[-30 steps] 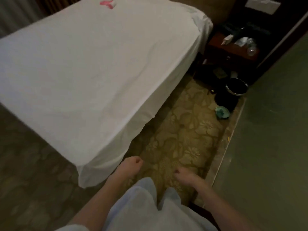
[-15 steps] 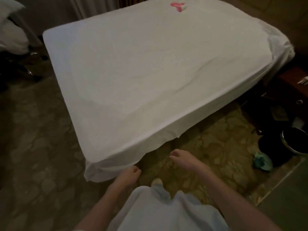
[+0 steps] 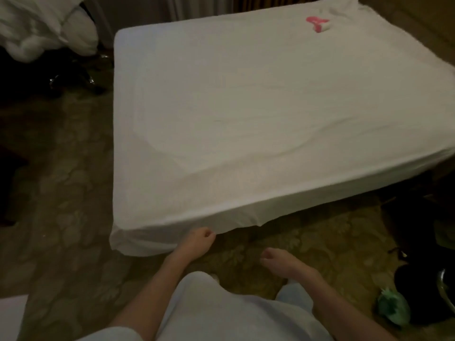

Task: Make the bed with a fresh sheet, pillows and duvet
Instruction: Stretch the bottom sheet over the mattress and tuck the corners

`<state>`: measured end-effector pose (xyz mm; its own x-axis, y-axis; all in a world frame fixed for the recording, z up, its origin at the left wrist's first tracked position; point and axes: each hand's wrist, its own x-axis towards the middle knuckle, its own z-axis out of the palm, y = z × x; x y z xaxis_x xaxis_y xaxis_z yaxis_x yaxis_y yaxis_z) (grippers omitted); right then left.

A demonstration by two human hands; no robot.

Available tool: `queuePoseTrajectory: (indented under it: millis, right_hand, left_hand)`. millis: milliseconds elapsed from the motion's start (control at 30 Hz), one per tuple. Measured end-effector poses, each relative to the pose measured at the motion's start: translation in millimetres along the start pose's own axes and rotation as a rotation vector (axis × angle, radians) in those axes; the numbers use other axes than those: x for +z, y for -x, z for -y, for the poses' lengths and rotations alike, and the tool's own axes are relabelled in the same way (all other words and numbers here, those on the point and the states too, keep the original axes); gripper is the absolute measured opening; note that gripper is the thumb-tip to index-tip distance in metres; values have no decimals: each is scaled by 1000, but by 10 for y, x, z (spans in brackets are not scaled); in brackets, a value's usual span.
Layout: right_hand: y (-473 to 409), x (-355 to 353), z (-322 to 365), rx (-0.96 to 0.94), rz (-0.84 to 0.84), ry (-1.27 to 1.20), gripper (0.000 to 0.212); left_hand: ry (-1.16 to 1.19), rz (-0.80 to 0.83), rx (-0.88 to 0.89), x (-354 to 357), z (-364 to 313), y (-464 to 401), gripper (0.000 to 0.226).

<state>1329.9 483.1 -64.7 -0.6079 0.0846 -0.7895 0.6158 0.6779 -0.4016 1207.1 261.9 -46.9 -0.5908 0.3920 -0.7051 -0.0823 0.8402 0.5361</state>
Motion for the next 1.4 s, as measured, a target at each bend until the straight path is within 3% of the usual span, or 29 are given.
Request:
queuePoseTrajectory:
  millis: [233, 333, 500, 733, 800, 867, 933, 1033, 1167, 1267, 1400]
  right_hand:
    - [3, -702, -798, -119, 34, 117, 27]
    - [-12, -998, -1099, -181, 85, 234, 30]
    - [-479, -1264, -1548, -193, 73, 229, 29]
    - [-1769, -1462, -2179, -137, -214, 66, 33]
    - [-2274, -1510, -2257, -100, -257, -187, 42]
    - [-2742, -1513, -2240, -41, -321, -598, 46]
    - [-3176, -1462, -2251, -69, -447, -774, 56]
    - [-3575, -1328, -2335, -179, -692, -781, 67]
    - [-3687, -1201, -2413, -360, -918, -844, 58]
    - [-3605, -1128, -2382, -417, -1026, -862, 54]
    - [-3572, -1061, -2432, -453, -1035, -805, 52]
  left_hand:
    - [227, -207, -148, 1022, -648, -18, 25]
    - [256, -217, -181, 1468, -940, -91, 17]
    - [252, -223, -174, 1845, -1172, -513, 22]
    - [177, -285, -102, 1976, -1023, -1986, 33]
    - [280, -386, -114, 1963, -915, -2558, 42]
    - [504, -531, -150, 1962, -810, -3119, 58]
    - [713, -646, -145, 2055, -753, -3507, 64]
    - [880, -875, 15, 2313, -681, -3797, 55]
    - [919, -1129, 283, 2567, -561, -3938, 42]
    - [902, -1182, 343, 2576, -555, -3979, 38]
    - [774, -1185, 406, 2567, -431, -3984, 39]
